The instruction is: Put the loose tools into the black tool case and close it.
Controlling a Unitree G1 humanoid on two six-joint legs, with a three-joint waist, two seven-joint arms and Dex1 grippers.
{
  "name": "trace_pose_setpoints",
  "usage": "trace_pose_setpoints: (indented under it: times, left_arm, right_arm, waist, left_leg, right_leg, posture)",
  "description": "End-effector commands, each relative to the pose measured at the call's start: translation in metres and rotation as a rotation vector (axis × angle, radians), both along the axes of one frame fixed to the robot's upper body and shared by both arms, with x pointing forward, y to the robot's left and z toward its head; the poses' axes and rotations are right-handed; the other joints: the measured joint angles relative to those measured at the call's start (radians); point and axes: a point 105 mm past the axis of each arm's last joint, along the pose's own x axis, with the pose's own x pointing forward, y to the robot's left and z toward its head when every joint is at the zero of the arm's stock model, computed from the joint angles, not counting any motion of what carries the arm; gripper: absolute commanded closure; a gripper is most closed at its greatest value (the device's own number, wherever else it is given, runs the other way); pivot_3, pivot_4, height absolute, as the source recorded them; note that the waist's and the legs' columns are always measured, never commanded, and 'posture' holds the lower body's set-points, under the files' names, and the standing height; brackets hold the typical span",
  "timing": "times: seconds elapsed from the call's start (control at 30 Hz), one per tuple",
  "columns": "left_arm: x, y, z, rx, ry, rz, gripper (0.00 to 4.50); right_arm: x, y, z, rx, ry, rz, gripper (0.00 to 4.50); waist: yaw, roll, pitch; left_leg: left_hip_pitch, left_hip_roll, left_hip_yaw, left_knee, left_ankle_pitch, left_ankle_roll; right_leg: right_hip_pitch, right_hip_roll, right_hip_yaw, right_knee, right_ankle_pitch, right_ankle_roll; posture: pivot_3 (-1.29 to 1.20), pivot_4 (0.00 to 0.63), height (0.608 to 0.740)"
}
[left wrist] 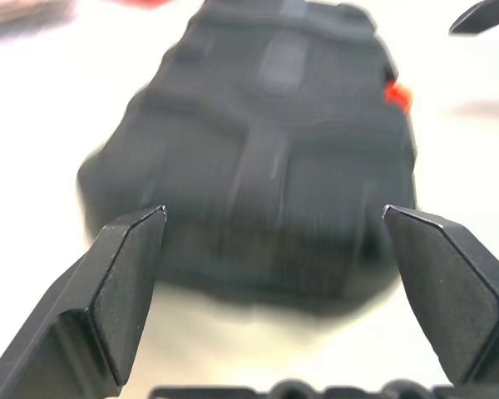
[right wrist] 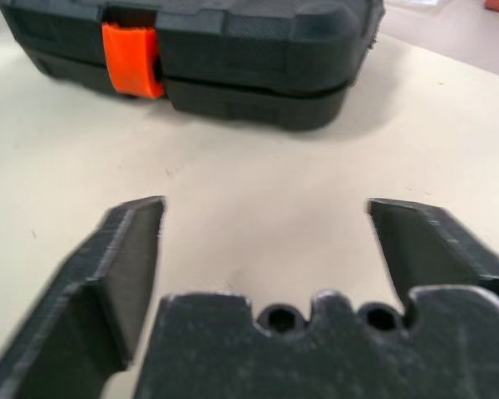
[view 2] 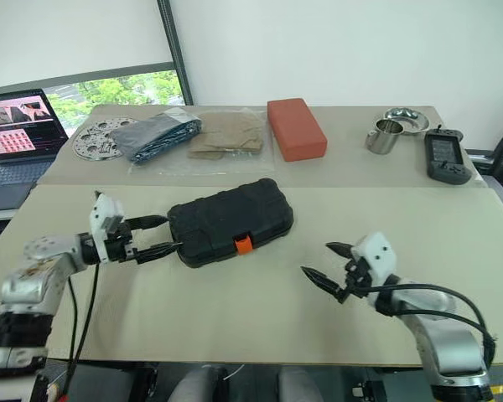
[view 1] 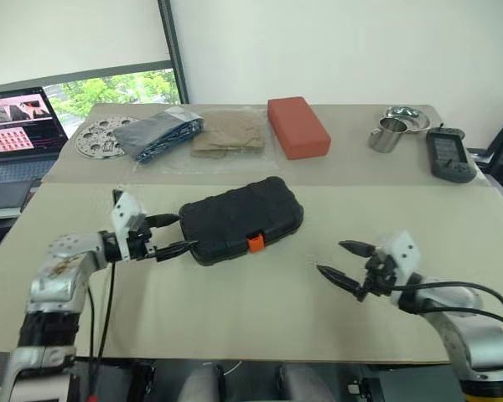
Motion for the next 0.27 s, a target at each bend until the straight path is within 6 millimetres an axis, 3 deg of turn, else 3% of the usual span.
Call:
trace_pose_setpoints:
  times: [0.03,0.17,0.27]
  left_arm:
    - [-0.010,0.028,-0.006,0.076,-0.030,0.158,0.00]
    - [-0.026,0.037,-0.031,0.106,0.011,0.216,0.00]
    - [-0.028,0.037,-0.038,0.136,0.014,0.211,0.00]
  right_arm:
    - [0.001,-0.030,0.009,-0.011,-0.097,0.012,0.03]
    - [0.000,-0.051,0.002,-0.015,-0.097,0.018,0.03]
    - [-0.001,-0.058,-0.002,-0.016,-0.090,0.023,0.03]
  waist:
    - [0.005,-0.001,0.001]
    - [0.013,-0.001,0.002]
    - [0.019,0.000,0.002]
  left_leg:
    - [0.000,-0.001,0.000,0.000,0.000,0.000]
    - [0.000,-0.002,0.002,0.000,0.000,0.000]
    - [0.000,-0.002,0.003,0.000,0.000,0.000]
  right_leg:
    - [0.000,-0.002,0.000,0.000,0.000,0.000]
    - [0.000,-0.007,-0.001,-0.001,0.001,-0.002]
    - [0.001,-0.009,-0.003,-0.002,0.001,-0.003]
  posture:
    - [0.00,0.150,0.740]
    - [0.00,0.150,0.740]
    - [0.00,0.150,0.740]
